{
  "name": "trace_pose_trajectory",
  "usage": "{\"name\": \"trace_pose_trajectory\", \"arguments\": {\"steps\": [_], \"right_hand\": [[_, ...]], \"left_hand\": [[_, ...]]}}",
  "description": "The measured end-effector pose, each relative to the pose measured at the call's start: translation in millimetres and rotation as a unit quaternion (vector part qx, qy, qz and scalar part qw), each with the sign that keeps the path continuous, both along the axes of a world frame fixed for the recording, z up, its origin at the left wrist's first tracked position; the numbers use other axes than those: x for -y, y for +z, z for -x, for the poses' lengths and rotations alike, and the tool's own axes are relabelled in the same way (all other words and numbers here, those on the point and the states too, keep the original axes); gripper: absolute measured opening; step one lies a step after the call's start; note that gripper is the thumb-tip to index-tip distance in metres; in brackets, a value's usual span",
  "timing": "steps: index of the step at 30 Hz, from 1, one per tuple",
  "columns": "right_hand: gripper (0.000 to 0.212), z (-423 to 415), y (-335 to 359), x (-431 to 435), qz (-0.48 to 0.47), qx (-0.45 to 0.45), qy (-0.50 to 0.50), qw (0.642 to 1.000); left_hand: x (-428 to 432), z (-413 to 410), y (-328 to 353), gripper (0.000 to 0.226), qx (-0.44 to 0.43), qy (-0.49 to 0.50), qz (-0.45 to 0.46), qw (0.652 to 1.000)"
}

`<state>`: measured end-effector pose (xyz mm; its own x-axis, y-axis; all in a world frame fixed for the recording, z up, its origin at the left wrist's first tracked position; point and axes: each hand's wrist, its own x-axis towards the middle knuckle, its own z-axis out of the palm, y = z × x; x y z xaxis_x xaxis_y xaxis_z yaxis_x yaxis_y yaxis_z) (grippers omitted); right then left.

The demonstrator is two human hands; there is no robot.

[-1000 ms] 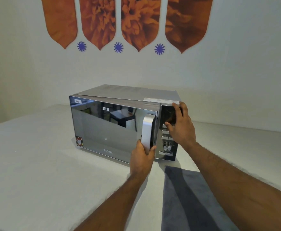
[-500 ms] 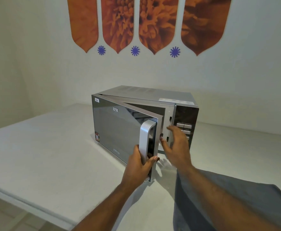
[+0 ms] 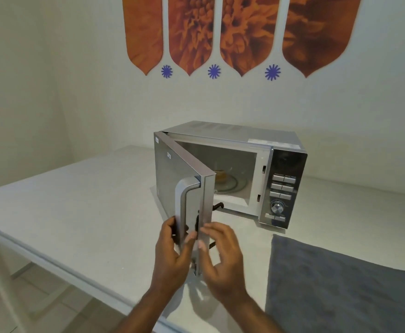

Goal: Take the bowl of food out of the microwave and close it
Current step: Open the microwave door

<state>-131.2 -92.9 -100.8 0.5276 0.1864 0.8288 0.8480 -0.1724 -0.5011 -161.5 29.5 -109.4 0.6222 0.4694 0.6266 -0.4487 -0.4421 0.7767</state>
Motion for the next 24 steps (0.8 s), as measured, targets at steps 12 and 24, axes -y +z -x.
{"name": "trace_pose_trajectory", "arguments": {"steps": [12,24], "right_hand": [[0.056,64.9,-10.8,-65.1,0.099,0.000,0.155,0.983],[0.062,84.7,-12.4,-123.1,0.215,-0.008,0.235,0.948]], "left_hand": [[-65.3,63.7,-1.8,0.031,0.010,0.143,-0.034,0.989],[-114.9,86.9,-8.3,0.023,-0.021,0.221,0.032,0.975]]}}
